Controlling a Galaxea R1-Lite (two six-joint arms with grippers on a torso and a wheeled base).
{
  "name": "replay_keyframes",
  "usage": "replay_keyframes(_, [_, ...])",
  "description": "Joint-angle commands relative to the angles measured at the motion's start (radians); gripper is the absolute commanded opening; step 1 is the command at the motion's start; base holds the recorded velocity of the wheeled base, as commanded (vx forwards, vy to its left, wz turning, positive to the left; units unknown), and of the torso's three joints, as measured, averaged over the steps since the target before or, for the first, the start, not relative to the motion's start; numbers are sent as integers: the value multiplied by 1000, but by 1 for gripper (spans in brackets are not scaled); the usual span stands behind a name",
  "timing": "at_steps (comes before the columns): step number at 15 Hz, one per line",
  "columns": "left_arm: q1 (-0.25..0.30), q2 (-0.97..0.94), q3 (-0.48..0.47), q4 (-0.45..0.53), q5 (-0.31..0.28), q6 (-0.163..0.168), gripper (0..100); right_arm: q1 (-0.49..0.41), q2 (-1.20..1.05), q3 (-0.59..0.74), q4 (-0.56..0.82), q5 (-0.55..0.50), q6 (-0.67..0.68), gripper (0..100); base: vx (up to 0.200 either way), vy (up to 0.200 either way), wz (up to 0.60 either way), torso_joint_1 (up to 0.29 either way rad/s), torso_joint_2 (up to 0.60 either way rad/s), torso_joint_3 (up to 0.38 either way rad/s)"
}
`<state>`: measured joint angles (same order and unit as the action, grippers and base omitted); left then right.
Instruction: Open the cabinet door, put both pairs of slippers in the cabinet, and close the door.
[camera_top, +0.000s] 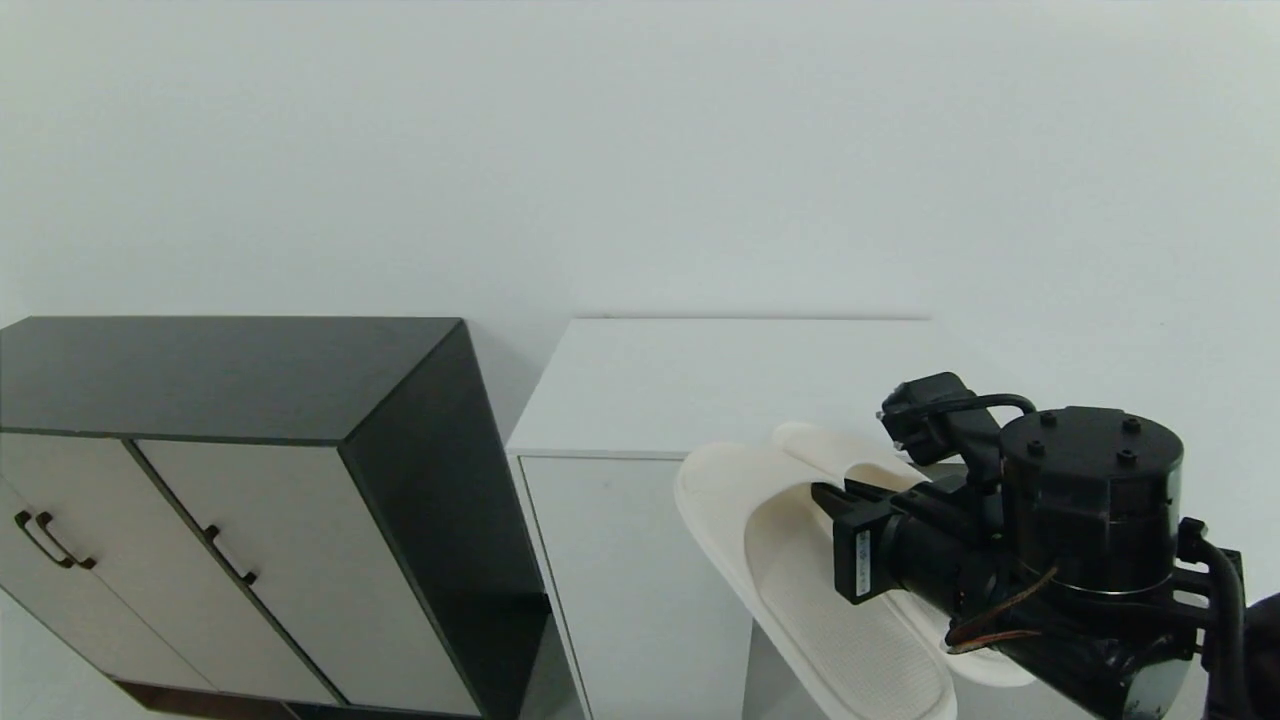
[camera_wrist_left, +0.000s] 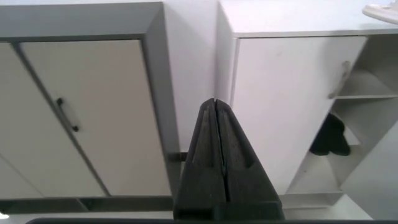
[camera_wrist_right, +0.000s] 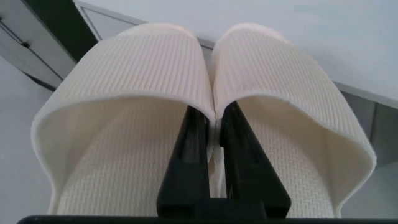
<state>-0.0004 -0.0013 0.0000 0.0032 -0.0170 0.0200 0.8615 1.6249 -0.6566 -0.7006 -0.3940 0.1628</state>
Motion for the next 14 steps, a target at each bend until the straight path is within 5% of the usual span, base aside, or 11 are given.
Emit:
replay_keyframes(1, [0,1,0,0,0,0,0,1,-3,0,0,0,0,0,0,-200,0,2,-2,2])
replay_keyframes(8, [0,1,0,0,0,0,0,5,-3,3,0,0,1,0,0,-200,0,-1,-1,2])
replay_keyframes(14, [0,1,0,0,0,0,0,11,-2,12,-2,0,1,0,0,0,0,0,0,0])
